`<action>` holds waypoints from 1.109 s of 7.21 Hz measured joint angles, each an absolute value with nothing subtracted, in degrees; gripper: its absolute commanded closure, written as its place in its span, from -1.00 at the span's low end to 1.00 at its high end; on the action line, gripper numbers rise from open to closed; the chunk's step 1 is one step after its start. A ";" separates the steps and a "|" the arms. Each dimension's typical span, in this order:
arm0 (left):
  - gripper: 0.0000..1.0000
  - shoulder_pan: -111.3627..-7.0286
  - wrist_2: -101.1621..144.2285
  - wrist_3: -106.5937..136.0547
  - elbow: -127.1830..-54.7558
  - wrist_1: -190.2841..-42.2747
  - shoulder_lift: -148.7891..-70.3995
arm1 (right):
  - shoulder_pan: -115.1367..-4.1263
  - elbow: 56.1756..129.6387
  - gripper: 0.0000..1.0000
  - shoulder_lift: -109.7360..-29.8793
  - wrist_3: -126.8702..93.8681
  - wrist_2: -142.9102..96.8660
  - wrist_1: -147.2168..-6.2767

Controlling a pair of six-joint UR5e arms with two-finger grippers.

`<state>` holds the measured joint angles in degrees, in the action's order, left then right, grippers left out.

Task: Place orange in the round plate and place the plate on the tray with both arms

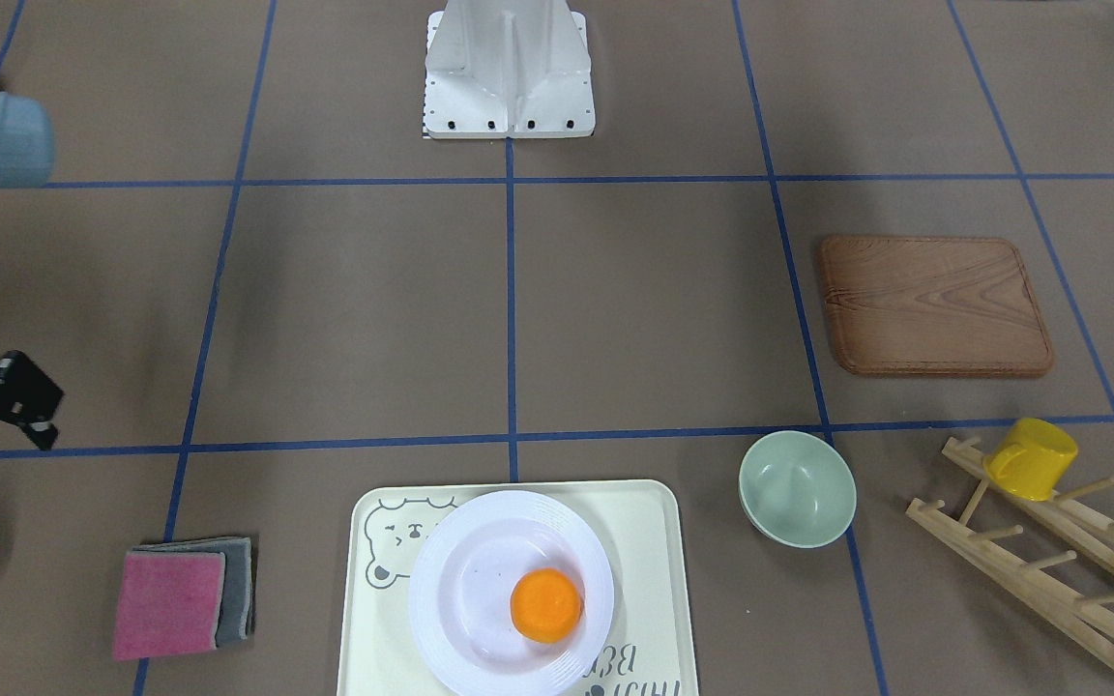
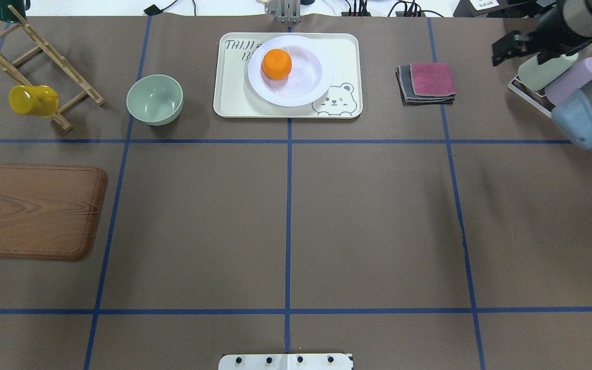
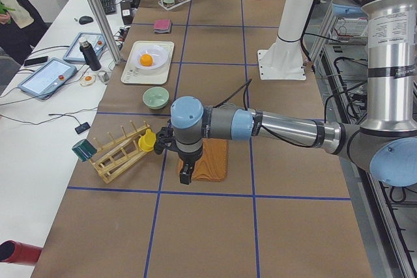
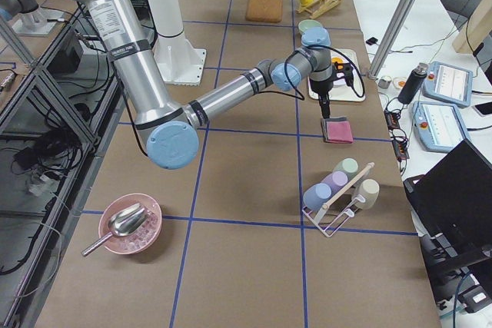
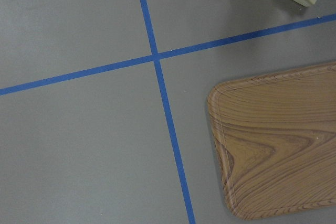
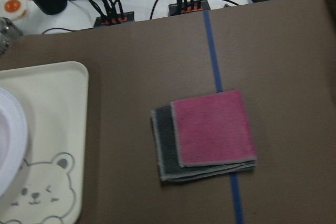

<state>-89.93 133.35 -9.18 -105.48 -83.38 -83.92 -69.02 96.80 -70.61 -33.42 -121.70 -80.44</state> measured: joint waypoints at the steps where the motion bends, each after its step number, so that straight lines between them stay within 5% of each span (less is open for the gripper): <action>1: -0.97 -90.10 133.25 -9.33 -105.48 -83.37 -83.08 | -73.98 96.97 -1.00 -73.79 -24.25 -124.91 -82.61; 8: -0.97 -90.03 132.97 -9.41 -105.86 -83.83 -80.23 | -92.50 105.19 -1.00 -91.52 20.38 -129.06 -107.66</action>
<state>-90.03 132.97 -9.41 -105.86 -83.83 -80.23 -92.50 105.19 -91.52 20.38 -129.06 -107.66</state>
